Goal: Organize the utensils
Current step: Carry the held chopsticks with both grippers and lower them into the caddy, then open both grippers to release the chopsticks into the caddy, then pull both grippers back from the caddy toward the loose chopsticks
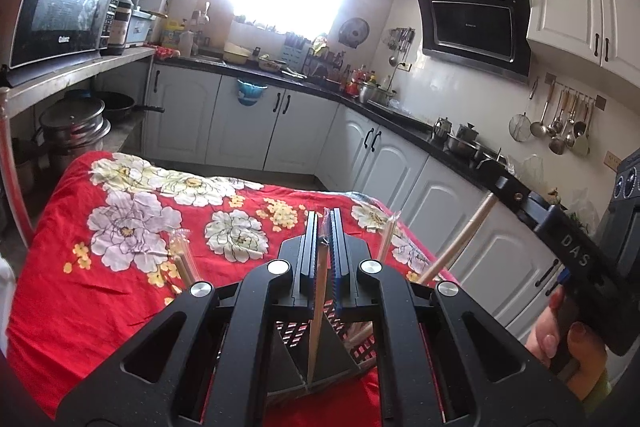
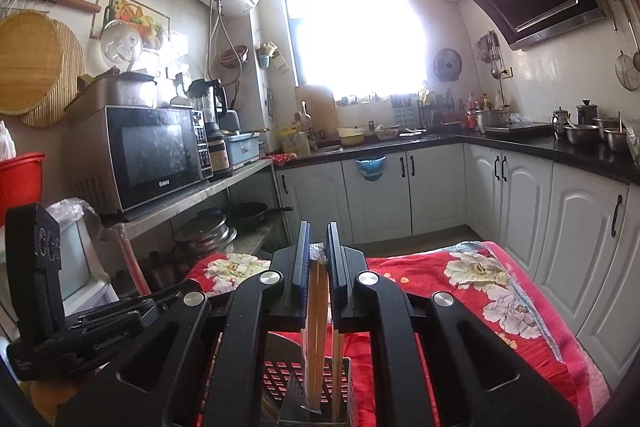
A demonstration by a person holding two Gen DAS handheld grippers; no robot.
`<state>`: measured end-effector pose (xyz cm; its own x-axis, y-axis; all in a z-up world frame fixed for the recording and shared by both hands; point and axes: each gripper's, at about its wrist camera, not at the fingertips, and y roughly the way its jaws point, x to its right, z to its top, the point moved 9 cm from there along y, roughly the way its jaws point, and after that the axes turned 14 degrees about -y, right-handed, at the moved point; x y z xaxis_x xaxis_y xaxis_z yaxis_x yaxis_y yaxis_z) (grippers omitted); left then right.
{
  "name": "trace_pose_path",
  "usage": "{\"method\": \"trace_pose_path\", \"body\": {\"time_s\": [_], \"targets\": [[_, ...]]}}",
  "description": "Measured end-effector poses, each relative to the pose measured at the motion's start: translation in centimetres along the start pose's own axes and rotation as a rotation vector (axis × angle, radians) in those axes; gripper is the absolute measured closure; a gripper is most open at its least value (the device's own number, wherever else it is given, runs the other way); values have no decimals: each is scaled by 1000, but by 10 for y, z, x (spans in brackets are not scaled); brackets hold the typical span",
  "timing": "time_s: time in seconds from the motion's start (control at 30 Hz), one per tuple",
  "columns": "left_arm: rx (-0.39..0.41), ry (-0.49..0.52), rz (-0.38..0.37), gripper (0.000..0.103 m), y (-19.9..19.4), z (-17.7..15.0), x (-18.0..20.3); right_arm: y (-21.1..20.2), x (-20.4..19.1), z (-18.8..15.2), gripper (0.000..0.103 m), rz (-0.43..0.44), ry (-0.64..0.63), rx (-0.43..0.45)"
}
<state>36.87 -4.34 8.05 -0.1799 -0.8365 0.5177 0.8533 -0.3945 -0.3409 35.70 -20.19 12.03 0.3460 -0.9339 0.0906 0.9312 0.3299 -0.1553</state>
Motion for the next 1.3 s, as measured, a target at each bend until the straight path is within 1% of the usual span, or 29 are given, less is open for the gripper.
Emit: {"method": "trace_pose_path", "body": {"time_s": [0.17,0.53,0.6,0.67,0.73,0.8,0.87,0.9,1.0,1.07,1.13,1.17,1.23,1.27,1.3], "targets": [[-18,4,7,100,5,-10,-7,14,-2,-22,95,-3,13,-39],[0,11,21,100,-1,-15,-12,20,4,-58,94,-18,54,-124],[-4,4,18,100,-2,-16,-12,20,6,-62,87,-11,67,-145],[-3,2,21,100,-2,-18,-13,18,8,-68,74,-17,79,-171],[1,8,27,99,-4,-19,-14,15,11,-75,70,-23,92,-186],[3,10,31,95,-7,-20,-14,12,13,-81,67,-24,104,-205],[1,8,34,87,-8,-22,-15,8,16,-86,61,-28,114,-218],[-1,10,38,85,-8,-24,-15,7,16,-87,60,-29,119,-222],[-8,5,51,77,-10,-26,-17,2,18,-90,54,-21,125,-232],[-9,-2,51,69,-11,-27,-16,-2,19,-92,48,-26,124,-238],[-3,-2,57,66,-15,-27,-16,-6,20,-93,43,-27,137,-240],[-4,-6,57,62,-17,-27,-16,-9,20,-94,41,-25,147,-241],[-4,-15,59,57,-20,-28,-17,-13,20,-94,38,-26,149,-239],[-3,-21,60,54,-22,-29,-18,-15,20,-94,35,-26,148,-240],[-3,-24,62,53,-24,-29,-18,-17,18,-95,33,-24,144,-240]]}}
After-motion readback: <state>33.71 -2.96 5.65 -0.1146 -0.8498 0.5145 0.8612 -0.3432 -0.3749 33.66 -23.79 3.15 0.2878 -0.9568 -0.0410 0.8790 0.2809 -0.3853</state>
